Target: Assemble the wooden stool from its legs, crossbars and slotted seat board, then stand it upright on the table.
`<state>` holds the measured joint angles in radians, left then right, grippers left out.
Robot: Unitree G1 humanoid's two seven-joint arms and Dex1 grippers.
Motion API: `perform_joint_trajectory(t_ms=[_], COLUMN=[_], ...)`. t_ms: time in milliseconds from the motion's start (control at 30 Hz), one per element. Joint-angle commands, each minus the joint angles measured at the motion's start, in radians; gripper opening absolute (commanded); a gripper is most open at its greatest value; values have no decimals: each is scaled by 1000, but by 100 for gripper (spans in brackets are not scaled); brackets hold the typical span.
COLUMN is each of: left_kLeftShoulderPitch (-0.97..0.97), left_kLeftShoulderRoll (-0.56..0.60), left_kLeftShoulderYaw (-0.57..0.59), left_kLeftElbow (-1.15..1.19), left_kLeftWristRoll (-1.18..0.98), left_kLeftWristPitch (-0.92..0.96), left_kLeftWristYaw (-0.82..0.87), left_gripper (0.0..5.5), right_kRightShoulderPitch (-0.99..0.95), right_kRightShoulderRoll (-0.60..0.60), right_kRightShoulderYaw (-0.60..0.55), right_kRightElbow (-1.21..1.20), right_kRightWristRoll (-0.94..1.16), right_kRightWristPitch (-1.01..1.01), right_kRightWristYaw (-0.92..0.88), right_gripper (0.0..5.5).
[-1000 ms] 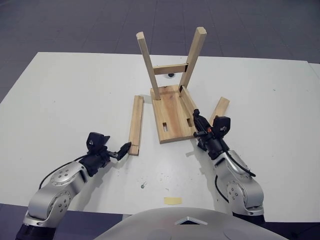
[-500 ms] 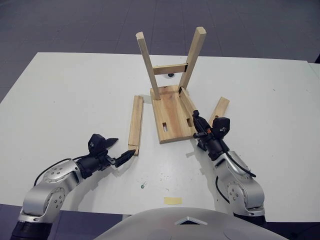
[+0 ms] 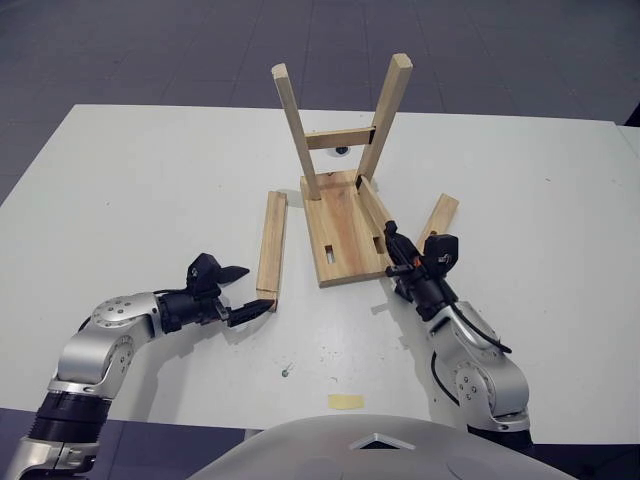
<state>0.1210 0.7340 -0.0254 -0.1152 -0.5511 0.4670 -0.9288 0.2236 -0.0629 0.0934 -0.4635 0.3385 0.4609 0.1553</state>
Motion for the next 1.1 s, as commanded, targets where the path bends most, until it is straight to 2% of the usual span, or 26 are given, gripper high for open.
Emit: perform_joint_trajectory(t_ms=[33, 367, 533, 633, 700, 733, 800, 933, 1033, 1100], left_kLeftShoulderPitch=[4, -48, -55, -59, -282, -364, -434, -446, -417, -383], left_kLeftShoulderRoll=[33, 64, 0, -107, -361, -443, -496, -472, -377, -338], left_kLeftShoulderYaw=[3, -4, 57, 150, 49, 33, 54, 25, -72, -92], left_kLeftElbow=[-6, 28, 73, 108, -204, -290, -330, -383, -468, -530], left_kLeftWristRoll=[60, 194, 140, 82, 31, -3, -36, -49, 41, 92], left_kLeftWristPitch=[24, 0, -14, -82, 227, 318, 382, 509, 570, 593], left_kLeftWristYaw=[19, 50, 57, 119, 477, 597, 679, 697, 731, 769], left_gripper=[540, 540, 540, 540, 540, 540, 540, 540, 540, 540], right_kRightShoulderPitch=[-11, -2, -8, -16, -22, -24, -29, -39, -43, -41], right_kRightShoulderRoll=[-1, 12, 13, 12, 11, 11, 12, 9, 6, 5], right_kRightShoulderYaw=[5, 19, 29, 27, 29, 28, 25, 20, 16, 14], right_kRightElbow=[-5, -4, 1, 10, 17, 19, 24, 35, 35, 32], right_kRightWristRoll=[-2, -11, -15, -17, -20, -19, -20, -22, -22, -22], right_kRightWristPitch=[10, 4, 3, -2, -3, -4, -6, -8, -6, -4], right_kRightWristYaw=[1, -13, -11, -9, -7, -6, -3, 2, 5, 5], right_gripper=[40, 40, 40, 40, 40, 39, 39, 39, 39, 39])
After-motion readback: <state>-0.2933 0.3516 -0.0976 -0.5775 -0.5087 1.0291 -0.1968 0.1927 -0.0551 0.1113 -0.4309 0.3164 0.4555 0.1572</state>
